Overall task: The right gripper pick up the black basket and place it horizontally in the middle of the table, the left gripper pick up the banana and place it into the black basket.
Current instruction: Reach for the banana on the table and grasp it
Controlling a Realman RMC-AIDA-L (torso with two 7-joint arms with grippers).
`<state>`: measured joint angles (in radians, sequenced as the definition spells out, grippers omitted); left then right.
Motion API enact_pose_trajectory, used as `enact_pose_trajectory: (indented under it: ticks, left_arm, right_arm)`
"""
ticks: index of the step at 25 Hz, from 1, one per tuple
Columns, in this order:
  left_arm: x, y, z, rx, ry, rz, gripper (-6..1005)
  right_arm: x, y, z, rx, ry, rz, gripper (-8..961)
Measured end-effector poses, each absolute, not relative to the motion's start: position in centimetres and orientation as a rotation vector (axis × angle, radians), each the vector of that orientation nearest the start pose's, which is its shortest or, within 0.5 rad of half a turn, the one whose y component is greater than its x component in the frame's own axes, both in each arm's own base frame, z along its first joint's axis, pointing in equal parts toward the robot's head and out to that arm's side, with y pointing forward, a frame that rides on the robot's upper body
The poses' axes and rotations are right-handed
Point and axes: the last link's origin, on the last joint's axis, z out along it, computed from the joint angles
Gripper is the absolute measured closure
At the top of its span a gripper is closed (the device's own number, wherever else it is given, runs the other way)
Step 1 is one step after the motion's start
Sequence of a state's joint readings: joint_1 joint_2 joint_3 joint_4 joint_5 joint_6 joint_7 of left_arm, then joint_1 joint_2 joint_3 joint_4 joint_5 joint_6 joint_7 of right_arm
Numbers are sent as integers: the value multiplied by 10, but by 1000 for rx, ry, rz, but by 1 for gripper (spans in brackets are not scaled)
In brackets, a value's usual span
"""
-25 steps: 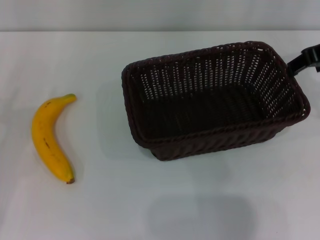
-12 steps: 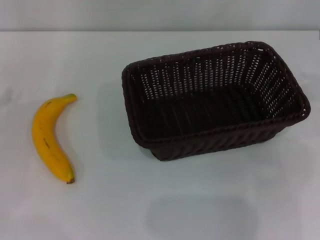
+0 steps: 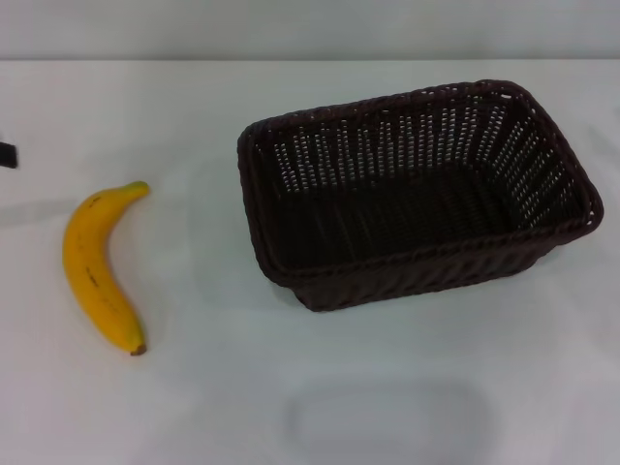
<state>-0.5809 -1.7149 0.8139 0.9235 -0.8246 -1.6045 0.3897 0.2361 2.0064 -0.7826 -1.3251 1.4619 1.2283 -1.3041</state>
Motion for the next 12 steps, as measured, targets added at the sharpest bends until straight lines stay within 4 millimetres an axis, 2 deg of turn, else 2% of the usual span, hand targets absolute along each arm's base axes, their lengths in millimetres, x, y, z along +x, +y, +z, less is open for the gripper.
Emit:
enact_pose_trajectory:
  ticks: [2,5,12]
  left_arm:
    - [-279,382,168,-1985,-1849,28,226]
    - [-266,393,160,-1957,-1867,254,227]
    - [-262,404,107,-1912,-1837,604,229]
  right_arm:
    - [275,339,180,-2005,630,691,282]
    - [283,339,181,-1981,620,690,282]
    - [297,343,165,-1993,595,663,283]
